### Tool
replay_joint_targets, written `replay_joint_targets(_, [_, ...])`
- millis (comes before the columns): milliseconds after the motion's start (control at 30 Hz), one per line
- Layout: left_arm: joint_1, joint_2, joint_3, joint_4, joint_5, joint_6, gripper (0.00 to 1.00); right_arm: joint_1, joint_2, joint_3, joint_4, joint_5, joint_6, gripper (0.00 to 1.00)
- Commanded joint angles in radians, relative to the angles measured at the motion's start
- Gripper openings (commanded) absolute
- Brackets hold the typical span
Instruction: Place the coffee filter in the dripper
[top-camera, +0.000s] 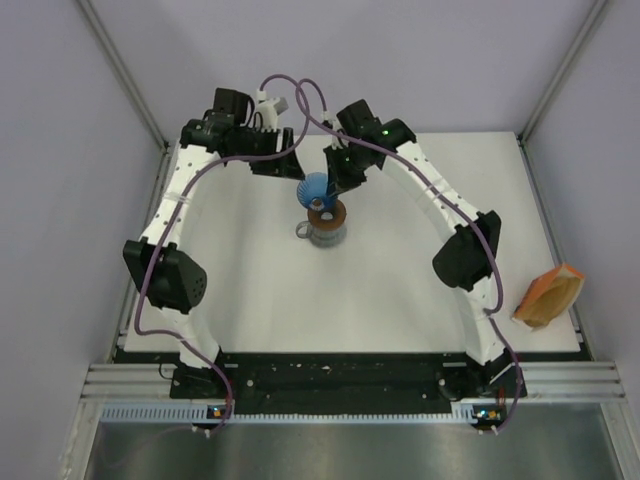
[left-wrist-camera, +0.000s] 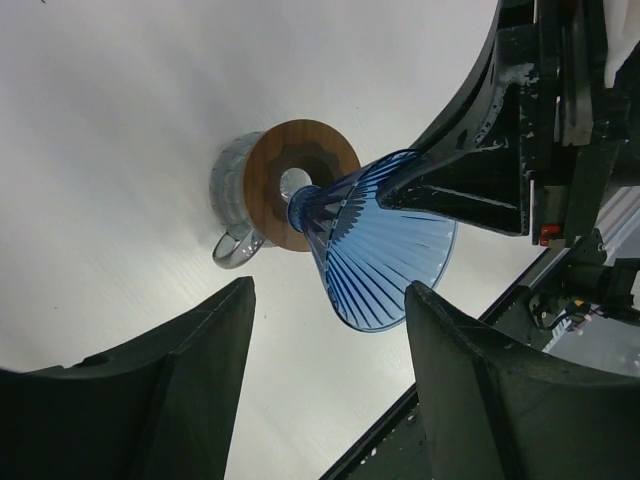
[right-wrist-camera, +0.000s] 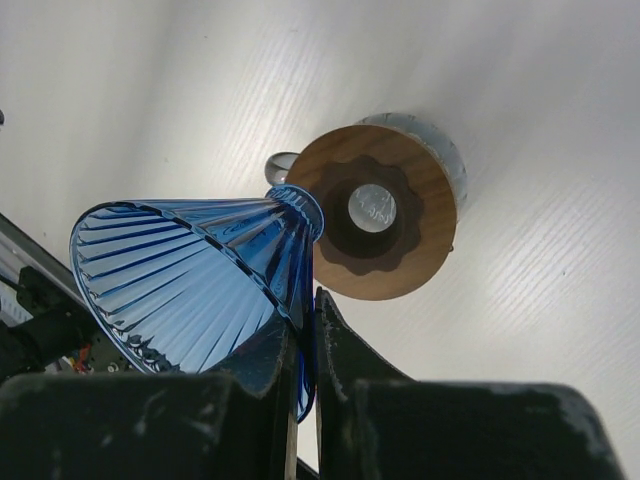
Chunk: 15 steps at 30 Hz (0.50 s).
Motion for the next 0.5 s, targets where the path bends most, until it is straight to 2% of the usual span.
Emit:
replay_joint_targets(0, [-0.024, -0.049, -0.106, 0.193, -0.008, -0.119, 0.66, -0.029, 0.018, 0.057, -0.033, -0.006, -0.01, 0.0])
replay_joint_targets(100, [-0.03, -0.026, -0.131, 0.219, -0.077, -0.184, 0.57, -0.035, 0.027, 0.06, -0.033, -0.017, -0.013, 0.0])
replay_joint_targets(300, [-0.052, 0.023, -0.13, 0.222, -0.081, -0.222, 0.39, -0.038, 0.029, 0.046, -0.033, -0.017, -0.019, 0.0])
replay_joint_targets(467, [-0.092, 0.035, -0.139, 0.228, -0.062, -0.228, 0.38, -0.049, 0.03, 0.046, -0.033, -0.018, -0.02, 0.0])
